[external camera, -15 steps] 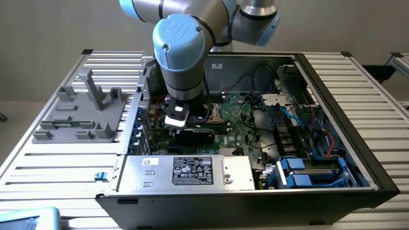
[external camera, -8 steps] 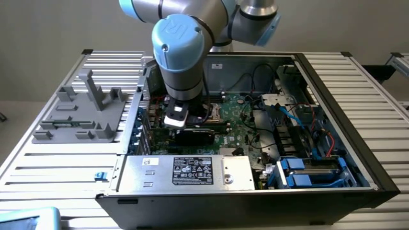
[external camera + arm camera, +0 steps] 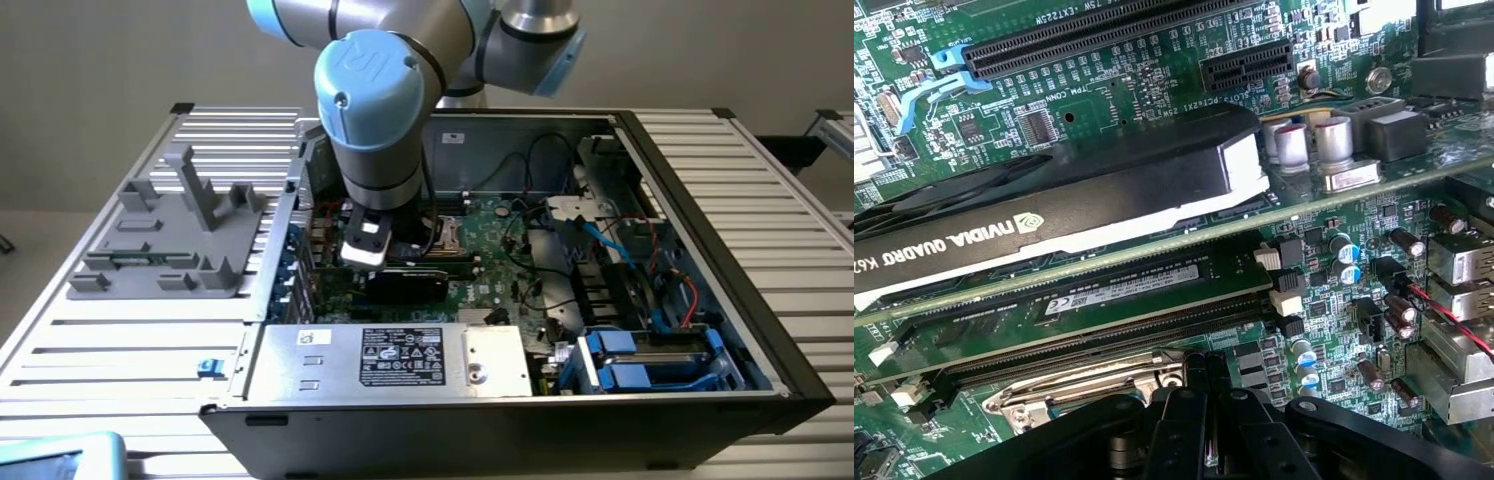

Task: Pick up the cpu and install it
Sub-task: 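Install the second cpu locking lever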

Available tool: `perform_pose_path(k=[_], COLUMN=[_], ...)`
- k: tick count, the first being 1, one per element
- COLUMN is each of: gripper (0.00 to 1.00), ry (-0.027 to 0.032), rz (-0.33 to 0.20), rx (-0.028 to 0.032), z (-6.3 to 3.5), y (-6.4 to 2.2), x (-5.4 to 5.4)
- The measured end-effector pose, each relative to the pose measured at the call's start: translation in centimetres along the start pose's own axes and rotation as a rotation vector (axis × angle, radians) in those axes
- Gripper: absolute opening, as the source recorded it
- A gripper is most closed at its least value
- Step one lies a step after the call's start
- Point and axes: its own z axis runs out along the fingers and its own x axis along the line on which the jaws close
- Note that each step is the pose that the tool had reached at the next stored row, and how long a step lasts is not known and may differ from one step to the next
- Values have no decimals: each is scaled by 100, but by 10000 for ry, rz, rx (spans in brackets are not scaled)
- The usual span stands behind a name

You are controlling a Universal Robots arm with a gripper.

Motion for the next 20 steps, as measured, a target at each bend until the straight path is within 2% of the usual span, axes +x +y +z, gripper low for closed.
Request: perform_pose_path(k=[15, 20], gripper=[11, 11], ry=[16, 43], rz=[-7, -17], rx=[3, 12], z=[1, 6], y=[4, -8], x=[2, -2])
